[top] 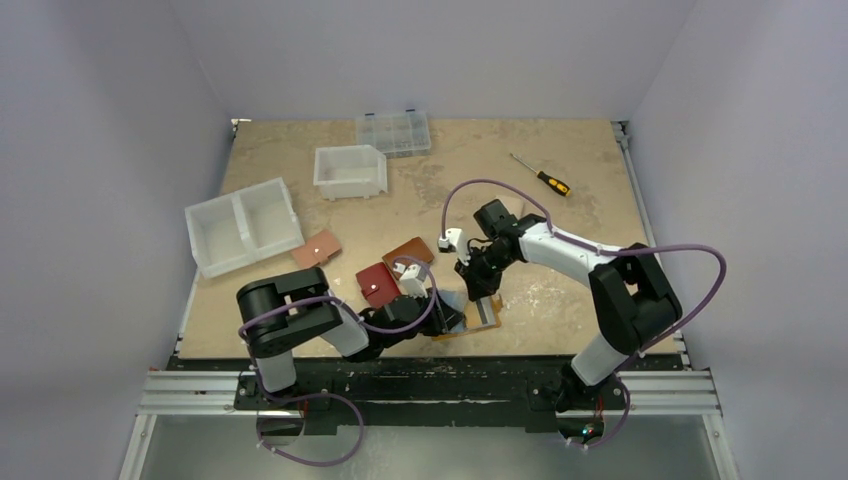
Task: Take the credit cards out of the card holder
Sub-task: Remove the credit card from the card holder.
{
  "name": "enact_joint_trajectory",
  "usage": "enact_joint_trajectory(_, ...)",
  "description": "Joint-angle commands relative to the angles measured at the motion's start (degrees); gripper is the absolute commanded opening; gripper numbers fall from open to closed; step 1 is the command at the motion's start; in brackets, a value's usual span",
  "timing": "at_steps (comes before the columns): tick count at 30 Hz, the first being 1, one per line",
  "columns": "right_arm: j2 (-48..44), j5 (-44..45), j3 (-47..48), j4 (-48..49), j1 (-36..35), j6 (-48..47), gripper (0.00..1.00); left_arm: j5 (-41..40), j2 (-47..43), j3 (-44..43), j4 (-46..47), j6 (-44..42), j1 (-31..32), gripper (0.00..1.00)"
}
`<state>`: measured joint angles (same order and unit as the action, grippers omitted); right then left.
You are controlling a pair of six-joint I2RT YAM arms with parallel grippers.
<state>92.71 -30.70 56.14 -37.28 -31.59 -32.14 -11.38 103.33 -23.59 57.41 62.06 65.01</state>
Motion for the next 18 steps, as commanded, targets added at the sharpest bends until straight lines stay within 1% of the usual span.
enact_joint_trajectory(1, 1.6, 4.6, -0.5, 1.0, -0.1, 0.4, 0.08, -2.6, -1.5, 1.3, -9.7, 0.2, -0.3, 0.29)
enact_joint_trajectory(11, 3.1, 6.7, -0.9, 1.5, -0.1, 0.8, 0.08, -9.5, -11.3, 0.8, -25.4, -1.5, -0.3, 0.30)
enact_joint_trajectory(18, 2.7, 6.2, -1.0, 1.2, -0.1, 0.4, 0.08, -13.2, -15.4, -0.1, -34.9, -3.0, -0.2, 0.31)
